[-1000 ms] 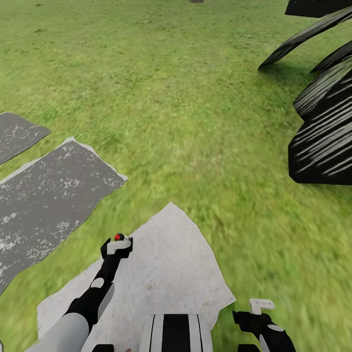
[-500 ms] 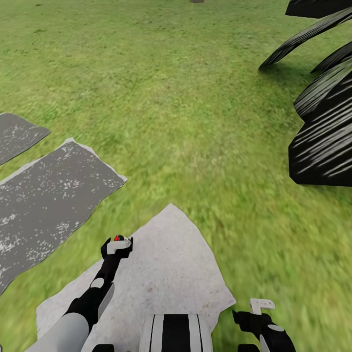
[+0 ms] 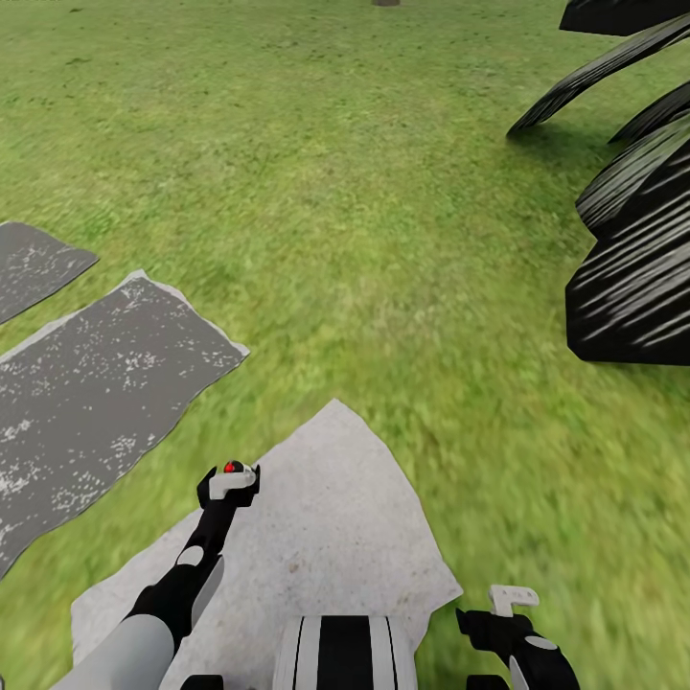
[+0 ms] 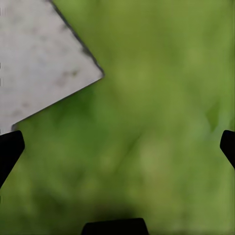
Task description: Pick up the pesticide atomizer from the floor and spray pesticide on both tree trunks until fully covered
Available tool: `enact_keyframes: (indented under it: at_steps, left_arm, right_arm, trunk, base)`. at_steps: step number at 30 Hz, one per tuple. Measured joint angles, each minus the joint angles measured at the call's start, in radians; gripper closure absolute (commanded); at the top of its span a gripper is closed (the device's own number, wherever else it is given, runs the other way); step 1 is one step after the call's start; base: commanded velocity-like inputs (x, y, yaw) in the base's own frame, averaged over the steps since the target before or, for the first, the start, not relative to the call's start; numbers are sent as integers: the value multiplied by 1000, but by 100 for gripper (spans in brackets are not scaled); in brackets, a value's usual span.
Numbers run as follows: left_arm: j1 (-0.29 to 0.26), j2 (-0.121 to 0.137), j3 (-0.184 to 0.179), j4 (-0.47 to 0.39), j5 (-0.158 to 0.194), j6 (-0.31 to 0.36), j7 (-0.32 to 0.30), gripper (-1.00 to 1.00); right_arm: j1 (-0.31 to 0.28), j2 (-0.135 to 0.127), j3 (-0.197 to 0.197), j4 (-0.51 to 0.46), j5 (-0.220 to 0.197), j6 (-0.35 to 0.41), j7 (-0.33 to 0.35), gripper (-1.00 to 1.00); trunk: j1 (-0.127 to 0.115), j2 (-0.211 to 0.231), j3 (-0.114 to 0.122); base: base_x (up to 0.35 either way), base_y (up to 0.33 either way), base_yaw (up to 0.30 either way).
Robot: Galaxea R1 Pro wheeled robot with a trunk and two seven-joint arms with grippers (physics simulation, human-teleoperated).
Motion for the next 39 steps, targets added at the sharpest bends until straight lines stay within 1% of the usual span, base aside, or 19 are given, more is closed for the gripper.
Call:
enact_keyframes:
  at_steps: [7, 22, 39]
  left_arm:
    - [0, 0, 0, 0, 0, 0, 0, -100]
    - [0, 0, 0, 0, 0, 0, 0, -100]
    - [0, 0, -1, 0, 0, 0, 0, -100]
  right_arm:
    - [0, 0, 0, 0, 1, 0, 0, -100]
    - [0, 0, 0, 0, 2, 0, 0, -100]
    - [0, 0, -1, 0, 2, 0, 0, -100]
  trunk:
    - [0, 0, 6]
    - [0, 0, 6]
    - [0, 0, 4]
  base:
    - [0, 0, 0]
    - [-39, 37, 0]
    - [33, -5, 0]
